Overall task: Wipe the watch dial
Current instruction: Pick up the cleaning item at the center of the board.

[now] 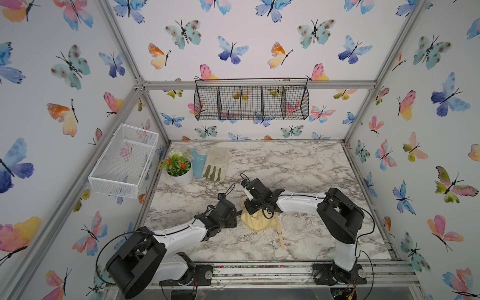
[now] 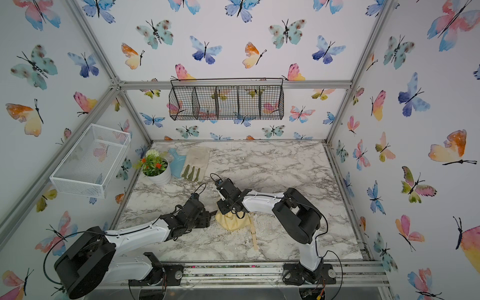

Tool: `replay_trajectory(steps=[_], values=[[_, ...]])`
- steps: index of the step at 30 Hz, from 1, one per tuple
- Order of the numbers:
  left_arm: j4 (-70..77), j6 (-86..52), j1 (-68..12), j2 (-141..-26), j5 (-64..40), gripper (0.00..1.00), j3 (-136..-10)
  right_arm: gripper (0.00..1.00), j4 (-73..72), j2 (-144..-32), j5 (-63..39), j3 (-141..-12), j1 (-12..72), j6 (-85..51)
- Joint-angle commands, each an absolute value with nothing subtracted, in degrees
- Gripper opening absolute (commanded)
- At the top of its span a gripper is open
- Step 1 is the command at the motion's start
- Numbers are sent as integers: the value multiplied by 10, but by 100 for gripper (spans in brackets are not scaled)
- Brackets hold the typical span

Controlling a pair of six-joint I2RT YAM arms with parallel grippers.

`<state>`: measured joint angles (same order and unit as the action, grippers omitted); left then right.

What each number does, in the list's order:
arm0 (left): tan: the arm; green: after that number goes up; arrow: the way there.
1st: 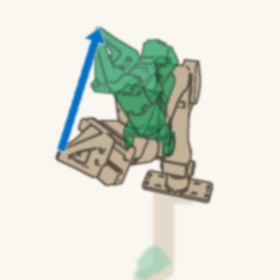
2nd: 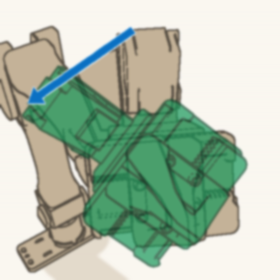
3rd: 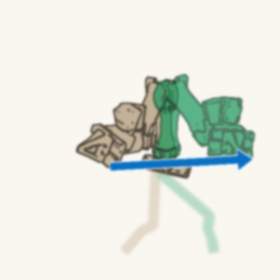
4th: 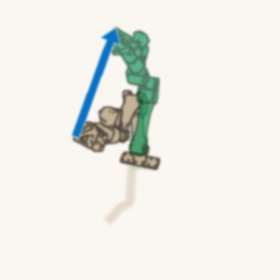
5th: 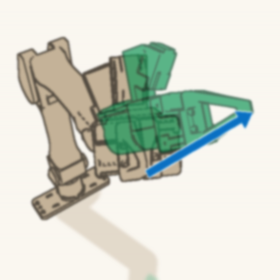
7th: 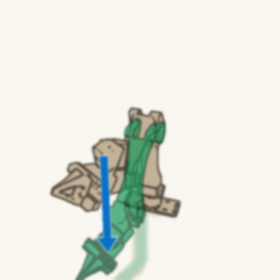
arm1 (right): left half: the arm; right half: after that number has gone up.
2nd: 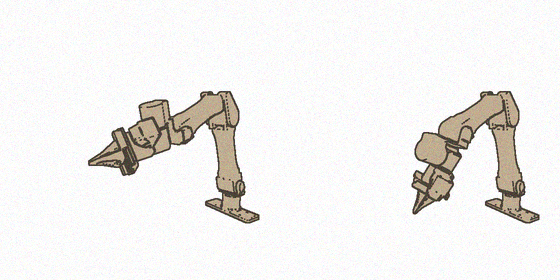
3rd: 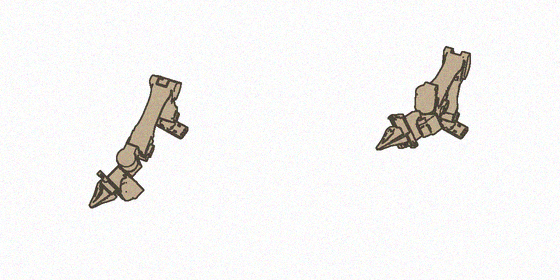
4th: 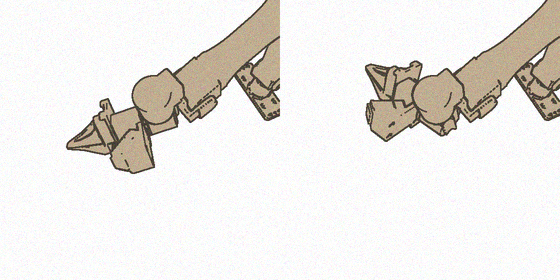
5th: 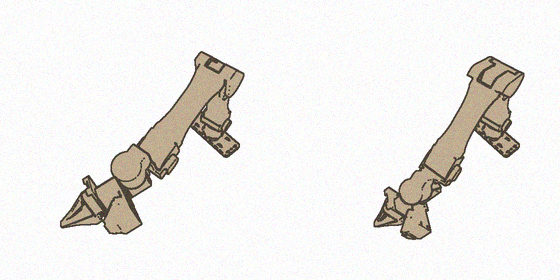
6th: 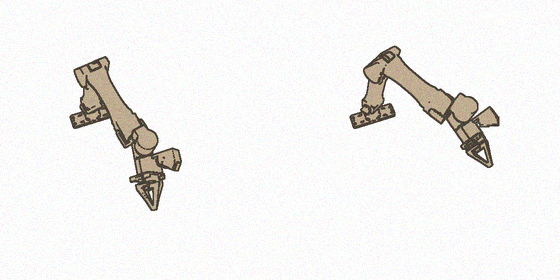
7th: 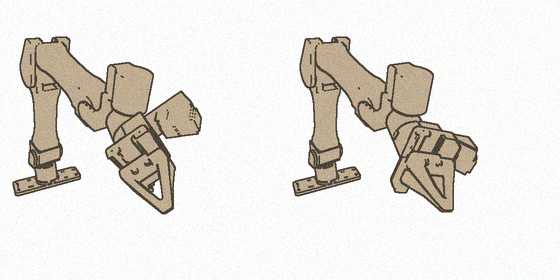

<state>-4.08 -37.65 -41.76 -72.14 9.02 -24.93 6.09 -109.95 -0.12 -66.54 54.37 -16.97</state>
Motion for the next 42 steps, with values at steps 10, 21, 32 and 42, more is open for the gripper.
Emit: replay_trajectory(steps=[10,21,32,42], values=[[11,-533,-415,-708,-64,66,-231,7,45,-1103,11,-609,548,-205],[-106,-534,-423,-583,-15,71,-255,7,39,-1096,15,-601,548,-207],[-2,-592,-454,-614,-56,70,-207,7,34,-1094,9,-599,548,-210],[13,-575,-453,-668,-2,68,-197,7,38,-1080,2,-584,548,-213]])
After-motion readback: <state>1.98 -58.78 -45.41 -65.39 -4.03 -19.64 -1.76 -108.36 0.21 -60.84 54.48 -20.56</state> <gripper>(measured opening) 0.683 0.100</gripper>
